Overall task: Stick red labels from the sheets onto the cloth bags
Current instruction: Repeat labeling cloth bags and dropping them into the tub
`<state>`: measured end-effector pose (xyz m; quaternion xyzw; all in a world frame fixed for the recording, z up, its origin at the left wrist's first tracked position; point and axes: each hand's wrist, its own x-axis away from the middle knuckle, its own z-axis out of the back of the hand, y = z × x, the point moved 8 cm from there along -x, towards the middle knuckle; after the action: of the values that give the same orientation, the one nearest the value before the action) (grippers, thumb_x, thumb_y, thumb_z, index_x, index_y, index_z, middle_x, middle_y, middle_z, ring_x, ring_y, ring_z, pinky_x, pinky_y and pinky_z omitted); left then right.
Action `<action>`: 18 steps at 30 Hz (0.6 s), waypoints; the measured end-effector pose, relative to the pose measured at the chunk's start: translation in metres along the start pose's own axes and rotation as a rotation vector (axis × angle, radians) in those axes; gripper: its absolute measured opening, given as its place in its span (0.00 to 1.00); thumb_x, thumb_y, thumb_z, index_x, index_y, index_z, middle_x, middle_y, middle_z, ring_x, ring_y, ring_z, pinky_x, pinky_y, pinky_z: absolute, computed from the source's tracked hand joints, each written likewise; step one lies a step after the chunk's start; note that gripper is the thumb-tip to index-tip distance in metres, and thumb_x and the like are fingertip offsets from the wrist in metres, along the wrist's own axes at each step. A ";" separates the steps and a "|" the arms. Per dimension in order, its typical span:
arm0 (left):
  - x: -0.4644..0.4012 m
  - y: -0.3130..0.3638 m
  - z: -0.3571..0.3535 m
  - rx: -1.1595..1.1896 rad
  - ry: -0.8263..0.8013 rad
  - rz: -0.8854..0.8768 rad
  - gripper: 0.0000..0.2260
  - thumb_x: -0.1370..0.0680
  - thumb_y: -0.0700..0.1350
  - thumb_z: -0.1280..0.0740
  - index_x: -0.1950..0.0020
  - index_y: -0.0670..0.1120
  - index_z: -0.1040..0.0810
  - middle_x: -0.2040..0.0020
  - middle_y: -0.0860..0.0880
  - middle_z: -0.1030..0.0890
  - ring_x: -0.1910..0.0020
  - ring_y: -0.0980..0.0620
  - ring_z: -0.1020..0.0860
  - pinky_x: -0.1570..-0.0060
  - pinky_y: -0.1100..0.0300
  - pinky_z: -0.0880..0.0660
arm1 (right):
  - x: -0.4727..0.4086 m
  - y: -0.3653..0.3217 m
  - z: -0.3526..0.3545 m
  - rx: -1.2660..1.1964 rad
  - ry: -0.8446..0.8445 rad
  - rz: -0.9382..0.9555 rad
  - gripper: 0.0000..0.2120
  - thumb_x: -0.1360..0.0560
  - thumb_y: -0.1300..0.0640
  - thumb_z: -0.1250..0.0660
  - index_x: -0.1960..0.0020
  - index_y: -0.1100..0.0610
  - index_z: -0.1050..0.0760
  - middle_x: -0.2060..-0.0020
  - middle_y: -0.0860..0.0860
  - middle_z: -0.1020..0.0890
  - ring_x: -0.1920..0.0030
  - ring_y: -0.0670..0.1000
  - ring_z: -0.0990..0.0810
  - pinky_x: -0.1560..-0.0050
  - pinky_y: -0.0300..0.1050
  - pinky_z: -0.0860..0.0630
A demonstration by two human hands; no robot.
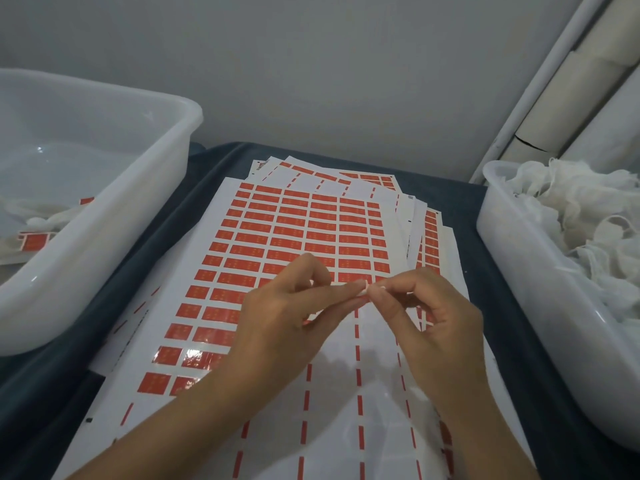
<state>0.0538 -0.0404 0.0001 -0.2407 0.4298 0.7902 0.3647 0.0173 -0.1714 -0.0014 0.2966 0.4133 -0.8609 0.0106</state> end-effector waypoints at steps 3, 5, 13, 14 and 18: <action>0.001 -0.018 -0.003 0.307 -0.024 0.343 0.10 0.35 0.60 0.32 0.57 0.60 0.19 0.68 0.61 0.26 0.68 0.60 0.27 0.70 0.76 0.31 | 0.001 0.007 0.010 -0.202 0.122 -0.117 0.04 0.31 0.46 0.34 0.57 0.43 0.26 0.60 0.34 0.19 0.51 0.39 0.21 0.56 0.24 0.27; 0.010 -0.034 -0.013 0.613 -0.038 0.670 0.09 0.43 0.62 0.33 0.68 0.64 0.18 0.68 0.58 0.23 0.65 0.62 0.25 0.70 0.73 0.28 | 0.003 0.018 0.008 -0.435 0.140 -0.265 0.11 0.33 0.45 0.31 0.54 0.47 0.26 0.55 0.36 0.19 0.50 0.41 0.20 0.57 0.26 0.26; 0.023 -0.038 -0.026 0.919 -0.044 0.935 0.12 0.45 0.57 0.30 0.67 0.52 0.15 0.79 0.56 0.29 0.78 0.59 0.34 0.79 0.69 0.34 | 0.006 0.014 -0.018 -0.578 -0.024 -0.330 0.10 0.39 0.51 0.32 0.58 0.51 0.24 0.60 0.35 0.17 0.54 0.38 0.19 0.60 0.24 0.27; 0.022 -0.037 -0.026 0.925 -0.045 0.925 0.12 0.44 0.57 0.30 0.67 0.53 0.15 0.78 0.56 0.29 0.78 0.59 0.34 0.78 0.70 0.34 | 0.006 0.015 -0.017 -0.572 -0.018 -0.333 0.10 0.39 0.50 0.32 0.59 0.50 0.23 0.61 0.35 0.17 0.55 0.39 0.18 0.60 0.24 0.27; 0.020 -0.035 -0.025 0.931 -0.050 0.908 0.12 0.44 0.56 0.30 0.66 0.53 0.15 0.77 0.56 0.28 0.78 0.60 0.33 0.78 0.69 0.35 | 0.008 0.015 -0.014 -0.573 -0.001 -0.327 0.08 0.39 0.49 0.32 0.61 0.49 0.22 0.62 0.36 0.17 0.58 0.40 0.17 0.62 0.24 0.27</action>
<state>0.0703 -0.0416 -0.0446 0.1666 0.7777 0.6021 0.0705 0.0218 -0.1693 -0.0236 0.2108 0.6809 -0.7000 -0.0444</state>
